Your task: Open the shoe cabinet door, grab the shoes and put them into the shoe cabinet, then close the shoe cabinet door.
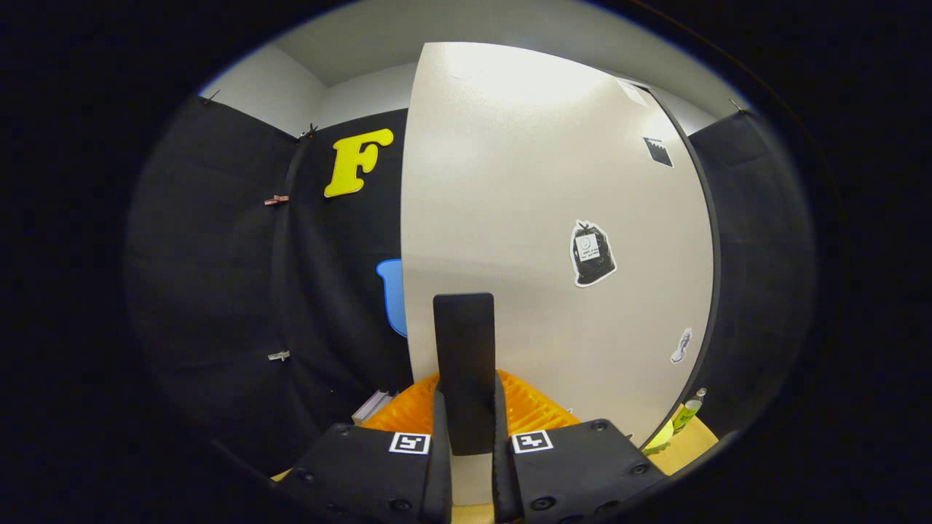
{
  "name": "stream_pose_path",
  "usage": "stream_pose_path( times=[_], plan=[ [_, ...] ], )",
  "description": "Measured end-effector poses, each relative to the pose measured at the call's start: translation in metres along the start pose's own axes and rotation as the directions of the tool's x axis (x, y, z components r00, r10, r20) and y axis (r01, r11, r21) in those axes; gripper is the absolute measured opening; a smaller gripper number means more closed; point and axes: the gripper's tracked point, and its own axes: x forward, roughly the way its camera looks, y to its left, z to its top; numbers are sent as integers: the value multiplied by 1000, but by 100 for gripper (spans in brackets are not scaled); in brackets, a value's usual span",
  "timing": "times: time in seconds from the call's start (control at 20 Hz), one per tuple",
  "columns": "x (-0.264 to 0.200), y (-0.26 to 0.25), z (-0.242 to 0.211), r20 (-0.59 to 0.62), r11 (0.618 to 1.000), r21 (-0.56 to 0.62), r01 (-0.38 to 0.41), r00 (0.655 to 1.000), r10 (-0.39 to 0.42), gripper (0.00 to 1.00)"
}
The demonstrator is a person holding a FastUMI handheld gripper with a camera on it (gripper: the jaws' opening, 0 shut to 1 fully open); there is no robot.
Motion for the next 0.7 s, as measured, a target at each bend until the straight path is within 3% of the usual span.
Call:
stream_pose_path(
  times=[0.7],
  plan=[
    [-85,-44,14,-5,999,41,-33,999,33,25]
  ],
)
